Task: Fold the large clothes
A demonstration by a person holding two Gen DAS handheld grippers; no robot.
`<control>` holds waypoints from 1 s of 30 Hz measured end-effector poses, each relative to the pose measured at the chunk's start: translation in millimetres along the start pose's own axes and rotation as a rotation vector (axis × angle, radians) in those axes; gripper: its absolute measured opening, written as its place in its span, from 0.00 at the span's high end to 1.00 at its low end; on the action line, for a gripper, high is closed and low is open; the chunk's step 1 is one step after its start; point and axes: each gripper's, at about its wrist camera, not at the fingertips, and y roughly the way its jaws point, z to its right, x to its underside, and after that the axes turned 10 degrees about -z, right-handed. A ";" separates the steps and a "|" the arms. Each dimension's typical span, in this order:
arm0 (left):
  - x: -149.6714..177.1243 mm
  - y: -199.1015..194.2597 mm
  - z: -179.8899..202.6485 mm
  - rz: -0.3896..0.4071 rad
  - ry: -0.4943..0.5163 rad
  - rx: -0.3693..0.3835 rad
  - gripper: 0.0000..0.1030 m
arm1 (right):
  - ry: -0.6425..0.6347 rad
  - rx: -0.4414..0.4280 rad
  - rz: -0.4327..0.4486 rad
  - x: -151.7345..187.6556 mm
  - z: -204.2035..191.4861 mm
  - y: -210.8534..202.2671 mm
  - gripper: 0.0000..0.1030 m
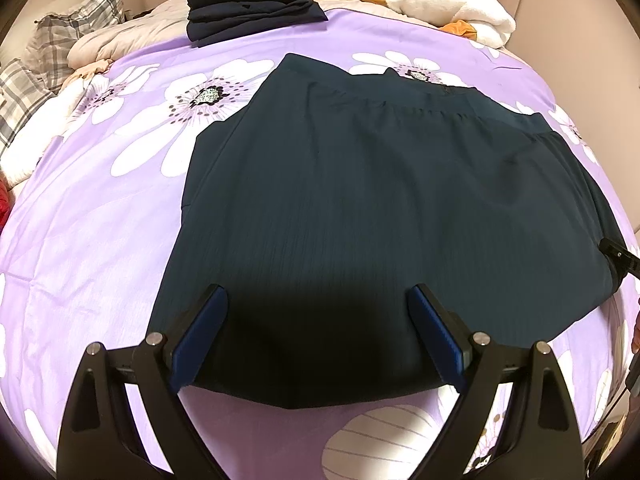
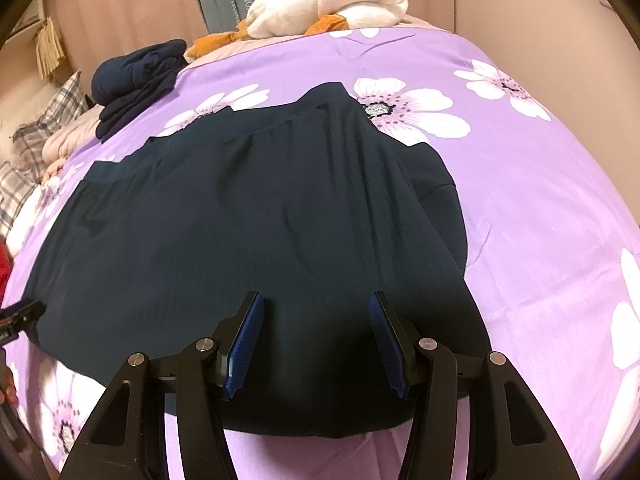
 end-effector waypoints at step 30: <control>13.4 -9.5 -2.8 0.006 -0.007 -0.024 0.11 | 0.026 -0.003 0.016 18.2 7.2 -13.3 0.48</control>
